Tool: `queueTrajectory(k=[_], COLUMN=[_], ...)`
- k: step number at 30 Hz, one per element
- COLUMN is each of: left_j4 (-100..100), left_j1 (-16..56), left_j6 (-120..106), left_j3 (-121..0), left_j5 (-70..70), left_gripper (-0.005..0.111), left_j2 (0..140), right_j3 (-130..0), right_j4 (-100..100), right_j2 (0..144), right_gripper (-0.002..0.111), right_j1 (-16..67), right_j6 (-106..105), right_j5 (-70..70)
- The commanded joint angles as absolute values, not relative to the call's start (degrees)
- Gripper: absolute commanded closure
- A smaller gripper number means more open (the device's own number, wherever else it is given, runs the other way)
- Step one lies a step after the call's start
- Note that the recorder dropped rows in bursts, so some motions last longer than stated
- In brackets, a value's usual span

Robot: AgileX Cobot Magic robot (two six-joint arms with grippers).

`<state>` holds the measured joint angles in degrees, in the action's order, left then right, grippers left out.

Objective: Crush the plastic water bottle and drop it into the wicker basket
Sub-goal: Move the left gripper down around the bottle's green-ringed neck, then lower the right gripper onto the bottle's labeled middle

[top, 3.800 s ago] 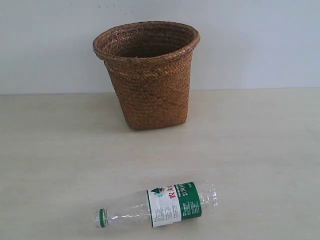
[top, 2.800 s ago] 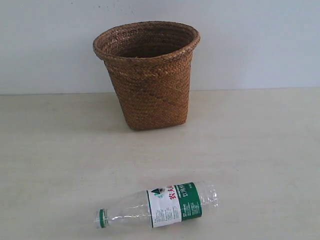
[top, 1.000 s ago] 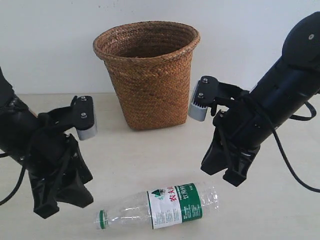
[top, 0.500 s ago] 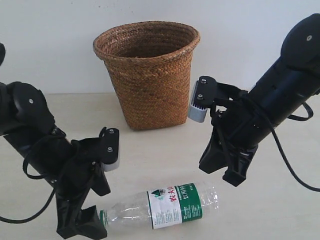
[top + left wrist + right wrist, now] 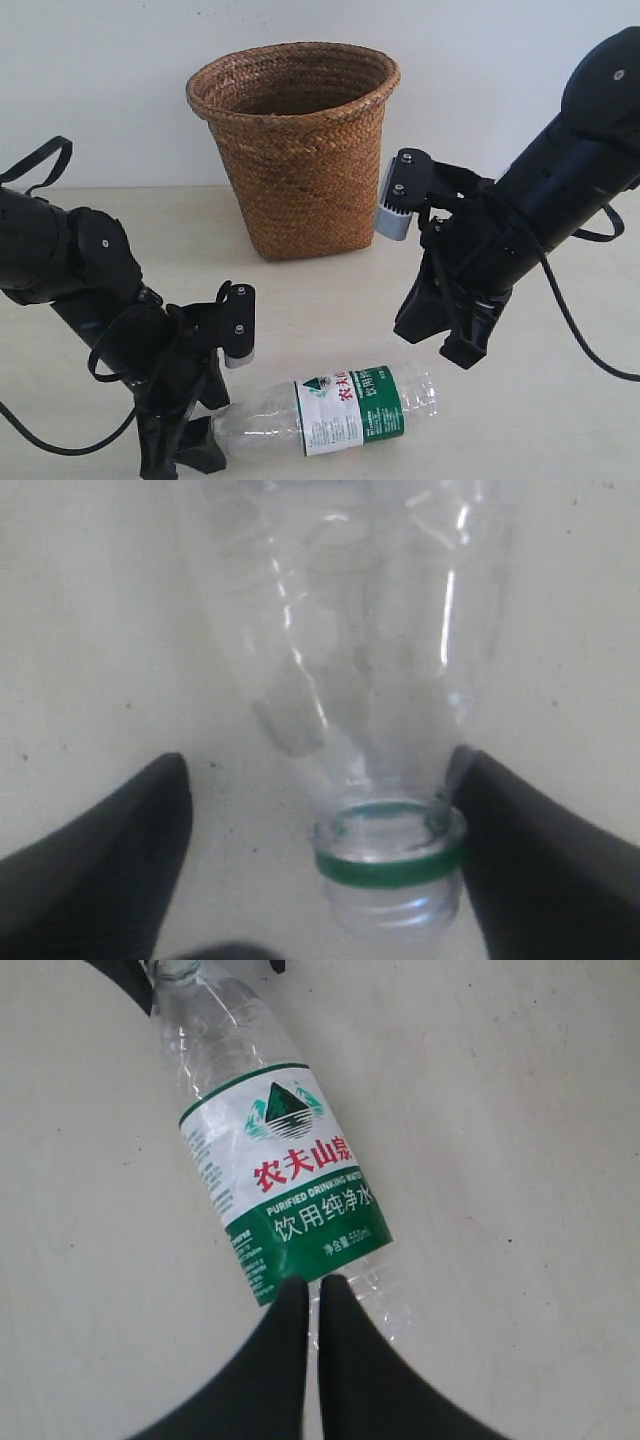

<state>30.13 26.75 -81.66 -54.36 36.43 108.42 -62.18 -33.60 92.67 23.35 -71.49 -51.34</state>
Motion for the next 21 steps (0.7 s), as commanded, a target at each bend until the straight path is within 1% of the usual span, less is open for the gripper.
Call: queueTrajectory(k=[1, 2, 3, 7, 9, 13, 17, 21], left_j4=[30.67, 30.55, 30.55, 30.65, 30.88, 31.07, 31.07, 31.07], left_j1=[27.14, 27.14, 27.14, 27.14, 27.14, 27.14, 27.14, 27.14], left_j6=[-83.49, -83.86, -84.31, -84.19, -82.62, -81.81, -81.81, -81.81], left_j3=[-54.54, -54.54, -54.54, -54.54, -54.54, -54.54, -54.54, -54.54], left_j5=[36.01, 35.99, 35.99, 35.35, 34.21, 33.91, 34.31, 34.31], left_gripper=[0.078, 0.098, 0.102, 0.102, 0.102, 0.102, 0.102, 0.102], left_j2=[108.64, 108.64, 108.64, 108.64, 108.64, 108.64, 108.64, 108.64], right_j3=[-62.41, -62.41, -62.41, -62.41, -62.41, -62.41, -62.41, -62.41], right_j4=[-34.42, -34.84, -35.63, -47.02, -49.21, -47.46, -47.45, -47.45], right_j2=[92.66, 92.66, 92.66, 92.66, 92.66, 94.67, 98.96, 102.84], right_gripper=[0.108, 0.108, 0.108, 0.108, 0.108, 0.108, 0.108, 0.108], right_j1=[23.33, 23.33, 23.33, 23.33, 23.33, 23.33, 23.33, 23.33], right_j6=[-71.87, -71.87, -71.87, -71.28, -67.73, -60.44, -60.21, -65.21], right_j5=[-50.32, -49.07, -48.33, -47.85, -47.85, -50.97, -51.73, -50.15])
